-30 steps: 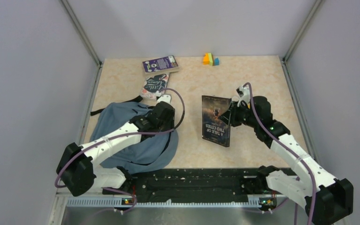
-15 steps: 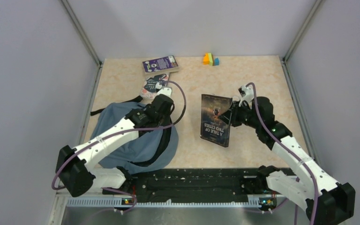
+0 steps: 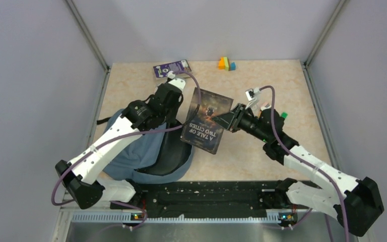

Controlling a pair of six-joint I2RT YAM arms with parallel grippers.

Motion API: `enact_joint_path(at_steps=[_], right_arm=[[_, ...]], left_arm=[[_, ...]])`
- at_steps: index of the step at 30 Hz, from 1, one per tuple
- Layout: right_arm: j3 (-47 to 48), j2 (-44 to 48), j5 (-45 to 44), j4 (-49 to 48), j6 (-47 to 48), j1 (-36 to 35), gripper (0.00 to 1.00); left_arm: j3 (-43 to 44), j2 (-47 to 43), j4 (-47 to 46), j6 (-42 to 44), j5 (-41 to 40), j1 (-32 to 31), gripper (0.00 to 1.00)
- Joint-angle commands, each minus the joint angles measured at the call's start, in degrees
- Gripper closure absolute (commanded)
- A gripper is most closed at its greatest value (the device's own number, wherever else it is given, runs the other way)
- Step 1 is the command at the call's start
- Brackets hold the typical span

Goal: Pack the student bag
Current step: Place the book in the student bag.

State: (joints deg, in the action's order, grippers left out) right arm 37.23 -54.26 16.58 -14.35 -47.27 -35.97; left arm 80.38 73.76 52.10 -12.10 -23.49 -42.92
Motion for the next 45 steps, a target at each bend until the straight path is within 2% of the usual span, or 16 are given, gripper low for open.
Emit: enact_joint_path(at_steps=[1,7,16,25,32,41,45], right_arm=[[0.6,-5.0,-9.0,-20.4,-9.5,-5.7,1.0],[0.7,-13.7,-15.0,-23.0,-11.5,-13.0,1.0],[3.1,-25.7,-12.0,-26.6,-16.7,-17.1,1.0],[15.5,-39.5,-6.2,-31.9,-24.6,-19.1,1.0],[22.6,-42.2,-5.5,-35.0,-25.9,-19.7,1.0],[22.0,-52.6,-7.6,-33.0,-27.0,-20.1,1.0],[24.2,-54.6,-12.0,-25.3,-20.6,-21.1,1.0]], left_arm=[[5.1,1.3,1.1,4.3,-1.0,0.1,1.0],[6.2,0.4,0.3,5.6,-2.2,0.7,1.0],[5.1,-2.1,-2.7,6.4,-0.7,2.3,1.0],[3.8,-3.1,-4.7,6.8,1.7,2.7,1.0],[3.8,-3.5,-5.0,7.0,1.5,2.7,1.0],[4.7,-2.8,-5.7,7.3,1.6,3.1,1.0],[5.4,-2.4,-5.7,7.4,1.5,3.2,1.0]])
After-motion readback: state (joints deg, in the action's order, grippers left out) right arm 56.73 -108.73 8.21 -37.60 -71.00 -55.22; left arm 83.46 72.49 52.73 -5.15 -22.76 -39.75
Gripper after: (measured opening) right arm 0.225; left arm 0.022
